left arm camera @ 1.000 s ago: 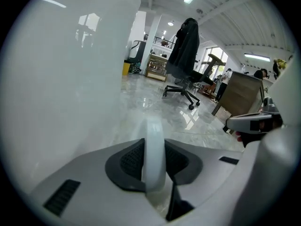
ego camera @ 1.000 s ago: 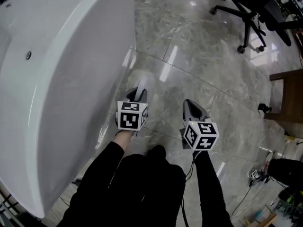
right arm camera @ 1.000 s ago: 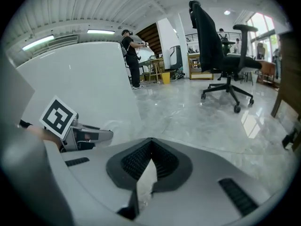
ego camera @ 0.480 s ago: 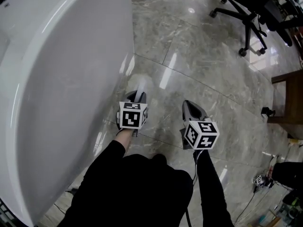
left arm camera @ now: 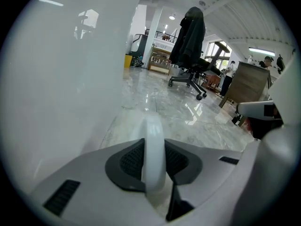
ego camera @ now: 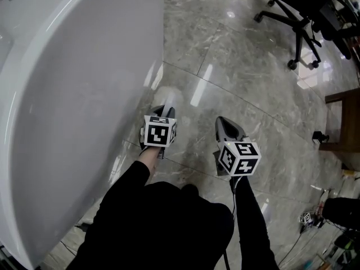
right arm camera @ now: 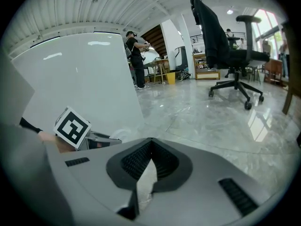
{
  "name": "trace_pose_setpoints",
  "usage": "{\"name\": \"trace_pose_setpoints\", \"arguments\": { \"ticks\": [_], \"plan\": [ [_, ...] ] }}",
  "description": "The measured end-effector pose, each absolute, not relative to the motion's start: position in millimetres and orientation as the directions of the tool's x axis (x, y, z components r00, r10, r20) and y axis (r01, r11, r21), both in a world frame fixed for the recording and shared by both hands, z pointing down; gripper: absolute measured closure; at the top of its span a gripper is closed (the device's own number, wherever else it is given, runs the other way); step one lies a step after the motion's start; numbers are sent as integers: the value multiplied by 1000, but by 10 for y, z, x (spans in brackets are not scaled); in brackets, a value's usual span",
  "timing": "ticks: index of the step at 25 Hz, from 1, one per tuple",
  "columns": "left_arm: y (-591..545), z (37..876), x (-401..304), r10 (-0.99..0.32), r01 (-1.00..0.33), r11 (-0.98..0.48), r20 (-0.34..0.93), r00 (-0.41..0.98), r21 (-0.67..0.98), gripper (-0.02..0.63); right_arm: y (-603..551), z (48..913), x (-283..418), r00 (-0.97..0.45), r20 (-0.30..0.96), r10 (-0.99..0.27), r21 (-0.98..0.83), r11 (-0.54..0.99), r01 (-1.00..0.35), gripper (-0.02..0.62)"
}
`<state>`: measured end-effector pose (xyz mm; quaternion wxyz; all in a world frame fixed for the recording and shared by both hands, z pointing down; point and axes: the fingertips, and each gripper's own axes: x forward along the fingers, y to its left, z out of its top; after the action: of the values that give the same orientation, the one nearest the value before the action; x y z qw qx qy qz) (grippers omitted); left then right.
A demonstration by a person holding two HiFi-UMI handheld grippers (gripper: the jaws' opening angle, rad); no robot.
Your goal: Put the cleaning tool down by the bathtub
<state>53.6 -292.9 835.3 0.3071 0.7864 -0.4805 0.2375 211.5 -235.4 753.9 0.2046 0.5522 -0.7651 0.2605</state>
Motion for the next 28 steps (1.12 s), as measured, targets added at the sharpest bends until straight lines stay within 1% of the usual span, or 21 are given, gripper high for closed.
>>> {"name": "trace_pose_setpoints", "arguments": {
  "ticks": [7,17,28],
  "plan": [
    [-2977,8549,485,-585,-908,-298,696,417,293,511,-2390,7571,2075,-320,600,-733,-174,271,-947,595],
    [-2967,8808,522,-547,-912,-317,735,400,261,511,-2392,7637,2108,-318,611,-725,-173,270,-947,595],
    [-3028,8862,548,-570,-910,-345,719,399,232,509,-2372,7641,2117,-315,618,-720,-163,274,-948,595]
  ]
}}
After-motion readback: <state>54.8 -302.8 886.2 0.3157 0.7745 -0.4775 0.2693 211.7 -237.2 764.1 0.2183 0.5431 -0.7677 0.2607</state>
